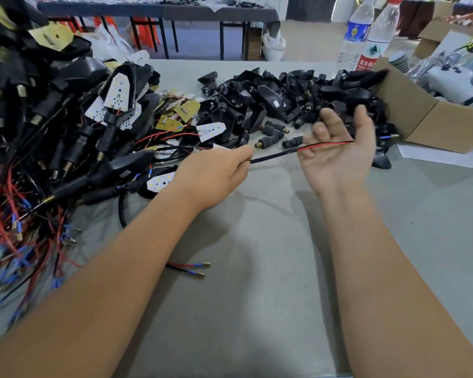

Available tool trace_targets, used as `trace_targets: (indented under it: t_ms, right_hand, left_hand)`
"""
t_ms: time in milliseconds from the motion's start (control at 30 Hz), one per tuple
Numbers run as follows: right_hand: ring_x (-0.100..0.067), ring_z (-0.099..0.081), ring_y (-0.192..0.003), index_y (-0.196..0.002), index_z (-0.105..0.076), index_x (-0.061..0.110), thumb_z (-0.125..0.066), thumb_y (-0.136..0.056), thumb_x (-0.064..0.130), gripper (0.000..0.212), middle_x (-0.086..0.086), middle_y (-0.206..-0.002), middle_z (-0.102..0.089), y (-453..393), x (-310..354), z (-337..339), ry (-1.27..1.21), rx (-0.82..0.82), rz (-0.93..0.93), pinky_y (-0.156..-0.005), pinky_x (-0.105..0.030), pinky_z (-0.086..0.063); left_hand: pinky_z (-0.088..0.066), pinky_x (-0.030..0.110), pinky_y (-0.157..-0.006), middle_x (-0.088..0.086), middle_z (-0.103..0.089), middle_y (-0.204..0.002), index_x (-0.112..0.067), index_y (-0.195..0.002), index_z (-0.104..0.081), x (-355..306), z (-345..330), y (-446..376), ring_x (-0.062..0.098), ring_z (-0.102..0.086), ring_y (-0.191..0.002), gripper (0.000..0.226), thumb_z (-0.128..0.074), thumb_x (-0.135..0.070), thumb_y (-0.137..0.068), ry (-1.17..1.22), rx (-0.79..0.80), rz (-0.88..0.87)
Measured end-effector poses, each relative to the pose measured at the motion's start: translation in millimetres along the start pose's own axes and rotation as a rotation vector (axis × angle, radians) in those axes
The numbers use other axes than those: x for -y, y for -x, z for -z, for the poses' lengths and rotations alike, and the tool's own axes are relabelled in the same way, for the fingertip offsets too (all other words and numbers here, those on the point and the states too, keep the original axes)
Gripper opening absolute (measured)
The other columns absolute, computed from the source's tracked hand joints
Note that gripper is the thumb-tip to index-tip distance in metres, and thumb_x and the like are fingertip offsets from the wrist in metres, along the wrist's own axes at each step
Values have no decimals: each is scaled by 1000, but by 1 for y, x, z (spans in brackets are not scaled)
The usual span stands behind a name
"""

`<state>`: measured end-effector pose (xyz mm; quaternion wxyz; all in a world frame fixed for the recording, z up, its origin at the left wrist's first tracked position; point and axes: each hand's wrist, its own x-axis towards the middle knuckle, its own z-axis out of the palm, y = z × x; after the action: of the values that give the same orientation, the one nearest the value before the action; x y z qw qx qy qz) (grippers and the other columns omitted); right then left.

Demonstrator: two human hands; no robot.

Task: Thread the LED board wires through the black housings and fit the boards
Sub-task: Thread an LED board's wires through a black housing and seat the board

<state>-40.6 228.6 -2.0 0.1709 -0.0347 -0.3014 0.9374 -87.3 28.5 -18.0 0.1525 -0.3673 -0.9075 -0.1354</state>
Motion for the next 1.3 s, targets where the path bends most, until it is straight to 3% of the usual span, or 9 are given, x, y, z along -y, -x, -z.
trace_targets:
  t_ms: [100,233,300,467,600,800,1000,1200,1300]
  right_hand:
    - [-16,-41,-55,-97,-57,16,-62,-89,45,31,-1,-72,-52,0,15,-1,51,-297,175,-53,-26,-35]
    - [-28,-49,-116,-130,-47,20,-68,-75,22,58,-6,-129,-48,-2,13,-2,1482,-830,599,-99,-38,-36]
    - [-30,-41,-125,-126,-55,24,-61,-73,21,53,-5,-135,-45,6,-4,-12,1908,-640,825,-100,-37,-22]
    - [-24,-46,-116,-93,-71,22,-47,-88,27,24,3,-111,-61,18,-53,-35,2189,104,734,-95,-37,-22]
    - [-25,-55,-104,-104,-68,14,-56,-90,30,25,-7,-99,-62,20,-65,-37,2009,605,315,-84,-37,-43]
    - [-22,-43,-117,-131,-53,29,-53,-94,44,40,1,-122,-51,23,-80,-39,2278,799,602,-95,-37,-33]
    - [-27,-46,-104,-110,-53,10,-55,-94,18,17,-8,-109,-54,25,-85,-38,2033,786,457,-83,-36,-35]
    - [-15,-53,-99,-118,-62,6,-54,-95,7,24,-5,-106,-62,28,-78,-41,1600,629,292,-87,-27,-38]
    - [-5,-51,-85,-109,-65,22,-53,-96,8,22,5,-91,-60,27,-74,-48,1331,512,238,-80,-23,-40]
  left_hand:
    - [-29,33,-51,2,-56,-76,-22,-96,-42,5,-1,2,29,-51,-71,15,-33,-33,-101,-57,52,-29]
    - [-32,34,-56,4,-61,-84,-20,-97,-47,1,-7,5,29,-52,-76,19,-34,-33,-101,-116,62,-26]
    - [-34,35,-58,2,-59,-83,-17,-93,-49,2,-8,6,28,-53,-80,23,-35,-33,-101,-74,29,-23]
    - [-45,36,-77,2,-63,-90,-13,-95,-59,7,1,9,19,-56,-84,27,-34,-20,-102,510,-242,196]
    - [-52,33,-68,6,-64,-77,-20,-81,-58,14,17,13,18,-59,-72,32,-32,-18,-100,1006,-592,436]
    - [-43,22,-48,1,-62,-62,-17,-76,-57,23,25,27,13,-54,-53,36,-32,-15,-102,1047,-596,508]
    - [-38,24,-38,12,-55,-43,-15,-35,-49,13,45,52,25,-48,-34,37,-38,2,-66,1198,-284,586]
    - [-38,19,-40,16,-57,-46,-10,-33,-49,7,55,61,26,-51,-37,36,-41,-3,-67,1131,31,721]
    - [-42,25,-47,15,-63,-56,-4,-57,-60,3,47,60,24,-58,-47,33,-41,1,-83,1078,64,709]
